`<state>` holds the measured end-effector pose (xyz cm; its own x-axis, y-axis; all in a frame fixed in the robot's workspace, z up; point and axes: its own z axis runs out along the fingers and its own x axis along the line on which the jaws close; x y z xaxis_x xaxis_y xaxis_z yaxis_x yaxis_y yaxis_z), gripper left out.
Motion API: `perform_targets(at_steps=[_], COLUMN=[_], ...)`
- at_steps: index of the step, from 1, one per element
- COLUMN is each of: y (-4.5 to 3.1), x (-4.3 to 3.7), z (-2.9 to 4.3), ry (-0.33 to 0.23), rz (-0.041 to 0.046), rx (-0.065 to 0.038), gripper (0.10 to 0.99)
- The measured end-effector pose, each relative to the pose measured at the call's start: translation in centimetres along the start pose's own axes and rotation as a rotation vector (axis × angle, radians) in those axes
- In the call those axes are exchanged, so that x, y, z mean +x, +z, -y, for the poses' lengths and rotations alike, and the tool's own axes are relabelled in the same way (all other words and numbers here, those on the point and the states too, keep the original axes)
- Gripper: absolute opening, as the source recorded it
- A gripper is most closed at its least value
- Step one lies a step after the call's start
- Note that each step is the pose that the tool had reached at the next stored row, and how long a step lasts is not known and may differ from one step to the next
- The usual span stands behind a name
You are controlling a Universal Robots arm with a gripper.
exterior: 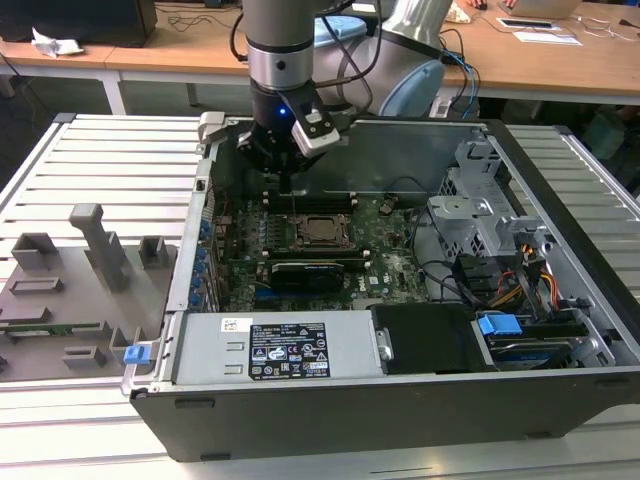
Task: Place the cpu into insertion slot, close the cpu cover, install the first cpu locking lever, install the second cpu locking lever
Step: 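Install the first cpu locking lever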
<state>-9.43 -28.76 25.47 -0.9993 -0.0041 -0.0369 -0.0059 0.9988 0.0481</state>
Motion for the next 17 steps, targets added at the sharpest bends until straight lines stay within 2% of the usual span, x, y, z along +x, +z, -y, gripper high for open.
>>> perform_targets(at_steps=[9,17], y=[0.12,0.33], x=[-0.99,-2.56], z=[0.01,0.03], ry=[0.0,0.0], rz=[-0.0003,-0.0011], rx=[0.0,0.0], gripper=[0.106,0.106])
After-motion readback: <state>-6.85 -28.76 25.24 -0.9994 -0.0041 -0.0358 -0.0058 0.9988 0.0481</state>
